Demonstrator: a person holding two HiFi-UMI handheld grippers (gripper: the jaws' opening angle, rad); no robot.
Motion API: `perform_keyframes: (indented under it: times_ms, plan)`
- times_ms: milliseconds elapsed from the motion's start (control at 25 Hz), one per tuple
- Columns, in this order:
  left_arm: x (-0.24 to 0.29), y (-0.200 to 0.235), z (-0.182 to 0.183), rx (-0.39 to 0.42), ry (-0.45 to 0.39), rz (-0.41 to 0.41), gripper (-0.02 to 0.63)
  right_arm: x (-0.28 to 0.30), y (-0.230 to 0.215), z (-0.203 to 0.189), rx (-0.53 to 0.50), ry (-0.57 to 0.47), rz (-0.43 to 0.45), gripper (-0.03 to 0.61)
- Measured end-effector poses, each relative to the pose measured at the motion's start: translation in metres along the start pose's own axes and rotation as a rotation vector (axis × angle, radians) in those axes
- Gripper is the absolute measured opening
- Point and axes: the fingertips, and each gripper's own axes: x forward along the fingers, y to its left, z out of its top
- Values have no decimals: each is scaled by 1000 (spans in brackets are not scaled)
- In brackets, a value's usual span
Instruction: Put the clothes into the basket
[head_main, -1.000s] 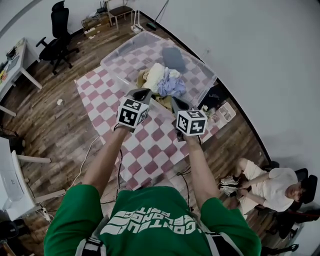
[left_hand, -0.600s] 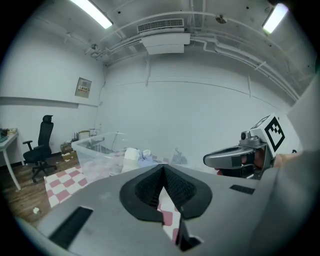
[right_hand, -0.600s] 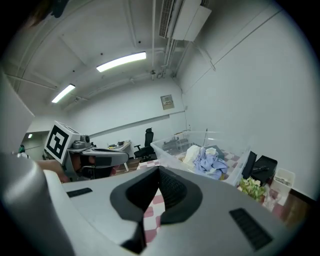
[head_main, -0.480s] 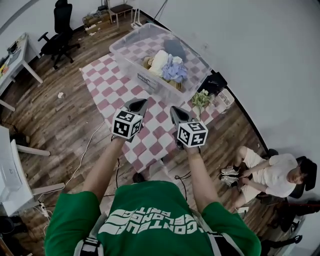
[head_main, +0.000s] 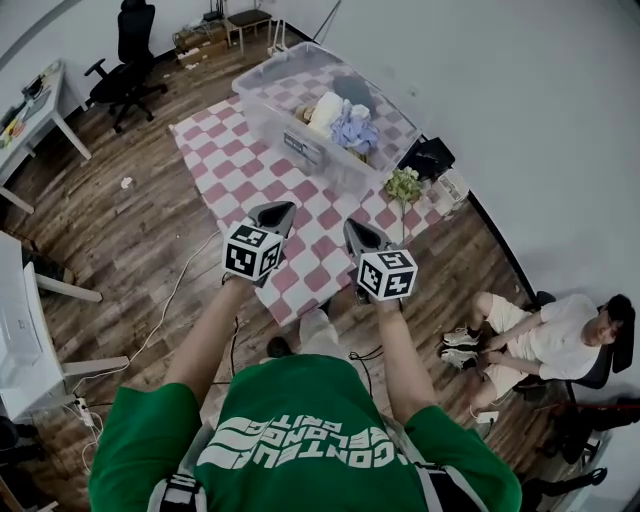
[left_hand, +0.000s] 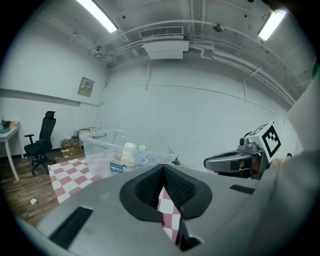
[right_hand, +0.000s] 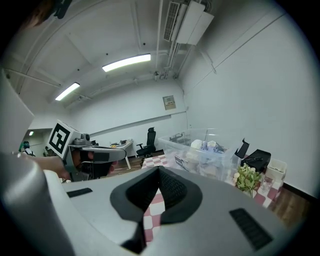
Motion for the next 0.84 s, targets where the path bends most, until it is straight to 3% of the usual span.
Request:
perform_keyframes:
  times_ms: [840]
  plan:
    - [-34,-19,-30,-32,16,9,3,-34,17,-12,-19,-20,3,8]
